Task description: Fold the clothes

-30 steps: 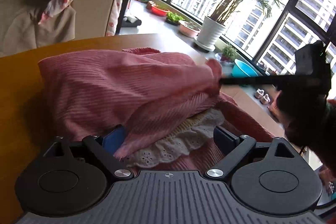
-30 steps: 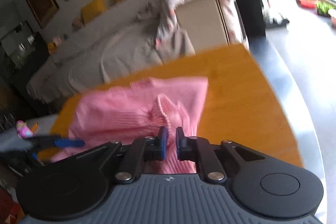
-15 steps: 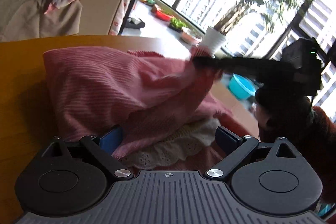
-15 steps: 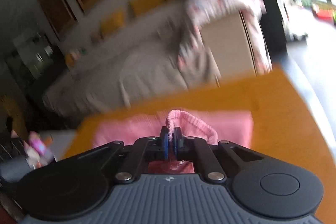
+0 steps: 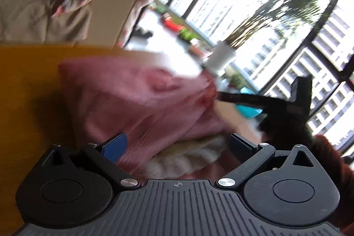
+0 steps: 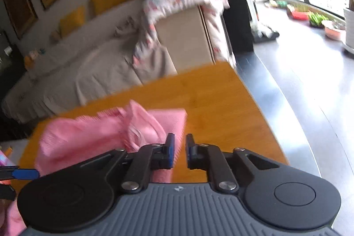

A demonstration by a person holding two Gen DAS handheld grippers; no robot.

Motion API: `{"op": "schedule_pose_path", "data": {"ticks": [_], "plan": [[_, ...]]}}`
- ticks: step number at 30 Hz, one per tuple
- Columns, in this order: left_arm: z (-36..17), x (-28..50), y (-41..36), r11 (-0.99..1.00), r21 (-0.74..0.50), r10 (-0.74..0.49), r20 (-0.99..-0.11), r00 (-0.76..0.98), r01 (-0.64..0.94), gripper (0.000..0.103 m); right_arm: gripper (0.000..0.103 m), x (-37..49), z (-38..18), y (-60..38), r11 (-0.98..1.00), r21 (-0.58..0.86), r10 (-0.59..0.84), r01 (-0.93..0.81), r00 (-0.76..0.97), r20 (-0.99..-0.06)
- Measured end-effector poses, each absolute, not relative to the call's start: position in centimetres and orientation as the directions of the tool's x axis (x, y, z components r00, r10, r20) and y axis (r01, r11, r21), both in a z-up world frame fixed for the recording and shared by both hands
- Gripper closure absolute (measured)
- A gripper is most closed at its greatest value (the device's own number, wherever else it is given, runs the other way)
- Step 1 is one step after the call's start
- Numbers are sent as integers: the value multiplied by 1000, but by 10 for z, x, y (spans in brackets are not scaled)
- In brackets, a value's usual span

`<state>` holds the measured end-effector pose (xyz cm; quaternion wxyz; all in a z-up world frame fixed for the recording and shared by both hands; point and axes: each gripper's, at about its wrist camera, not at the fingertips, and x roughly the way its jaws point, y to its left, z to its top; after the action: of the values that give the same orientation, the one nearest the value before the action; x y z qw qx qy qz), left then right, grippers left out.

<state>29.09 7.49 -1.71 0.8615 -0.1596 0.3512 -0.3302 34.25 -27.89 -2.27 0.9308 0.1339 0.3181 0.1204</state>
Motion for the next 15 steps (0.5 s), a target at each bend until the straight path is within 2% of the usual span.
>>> {"op": "schedule_pose_path", "data": {"ticks": [1,2,3,5,7,10,11,15], "plan": [[-12,294,75,725,-510,-686,-476,550,463,0,71,340,-15,-276,930,328,328,-168,781,-532],[-6,296,75,718,-514,-691,-451,564,469,0,59,338,-8,-272,923,329,351,-200,790,-504],[-4,302,75,716,-522,-690,-433,580,463,0,55,336,-3,-266,913,332,379,-235,790,-481],[-10,321,77,721,-560,-674,-434,598,407,0,55,336,1,-253,886,350,445,-305,770,-457],[-28,341,79,741,-592,-641,-485,595,316,0,55,346,-9,-239,861,387,492,-329,730,-474],[-44,349,83,744,-613,-626,-503,596,264,0,56,364,-36,-226,875,397,472,-277,671,-572],[-45,347,85,740,-618,-627,-494,602,264,0,60,367,-44,-225,879,398,464,-264,667,-583],[-38,309,94,799,-532,-575,-537,618,281,0,61,353,-31,-233,883,395,451,-254,691,-565]]}}
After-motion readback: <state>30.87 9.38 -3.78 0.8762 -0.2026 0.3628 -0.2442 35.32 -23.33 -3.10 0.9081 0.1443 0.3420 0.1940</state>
